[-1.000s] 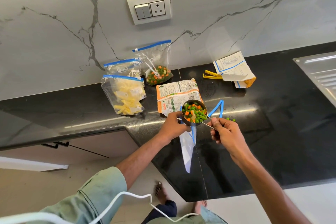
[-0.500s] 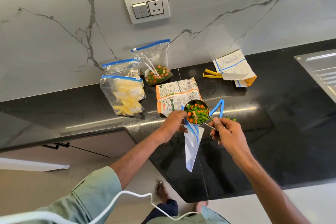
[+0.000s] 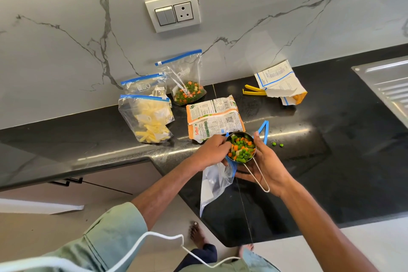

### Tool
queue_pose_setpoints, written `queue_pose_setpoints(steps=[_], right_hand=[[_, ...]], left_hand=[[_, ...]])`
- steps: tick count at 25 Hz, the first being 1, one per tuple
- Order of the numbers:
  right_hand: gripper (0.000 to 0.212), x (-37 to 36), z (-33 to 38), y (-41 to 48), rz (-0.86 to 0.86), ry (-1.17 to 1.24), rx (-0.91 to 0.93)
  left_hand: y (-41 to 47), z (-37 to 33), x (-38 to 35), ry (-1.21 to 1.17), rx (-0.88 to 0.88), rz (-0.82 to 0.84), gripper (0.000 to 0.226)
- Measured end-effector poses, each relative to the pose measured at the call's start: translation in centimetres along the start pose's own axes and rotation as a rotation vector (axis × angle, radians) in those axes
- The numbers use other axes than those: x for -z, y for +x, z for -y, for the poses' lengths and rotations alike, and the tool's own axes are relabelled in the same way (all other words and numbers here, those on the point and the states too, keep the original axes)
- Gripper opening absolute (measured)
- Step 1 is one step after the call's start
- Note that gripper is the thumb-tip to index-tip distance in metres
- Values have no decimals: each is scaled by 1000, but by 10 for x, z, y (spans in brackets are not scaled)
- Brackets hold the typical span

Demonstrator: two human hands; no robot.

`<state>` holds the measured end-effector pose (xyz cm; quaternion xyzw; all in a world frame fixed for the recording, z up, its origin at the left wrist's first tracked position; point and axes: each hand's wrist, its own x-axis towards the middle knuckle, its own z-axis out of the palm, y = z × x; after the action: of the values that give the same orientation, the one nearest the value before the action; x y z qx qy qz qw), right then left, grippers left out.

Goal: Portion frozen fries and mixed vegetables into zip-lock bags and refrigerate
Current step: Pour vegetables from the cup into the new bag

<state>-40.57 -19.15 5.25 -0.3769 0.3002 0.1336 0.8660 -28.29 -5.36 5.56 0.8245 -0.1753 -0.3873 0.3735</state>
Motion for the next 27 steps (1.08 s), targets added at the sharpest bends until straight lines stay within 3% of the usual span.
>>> queue_pose_setpoints(steps=[4, 7, 13, 20, 23, 27], right_hand=[[78, 1, -10, 7, -94, 68, 10], [81, 3, -14, 6, -48, 231, -25], [68, -4, -11, 10, -25, 326, 44], [50, -18, 5, 9, -134, -42, 161], [43, -32, 16, 7, -314, -319, 185], [80, -40, 27, 12, -578, -750, 247]], left_hand=[[0, -6, 5, 20, 9, 28, 21], [-2, -8, 5, 3, 12, 57, 19], [-6, -14, 6, -48, -34, -26, 24], [-12, -23, 4, 158, -134, -204, 29], [-11, -26, 5, 254, -196, -307, 31], [-10, -34, 9, 194, -199, -325, 31]])
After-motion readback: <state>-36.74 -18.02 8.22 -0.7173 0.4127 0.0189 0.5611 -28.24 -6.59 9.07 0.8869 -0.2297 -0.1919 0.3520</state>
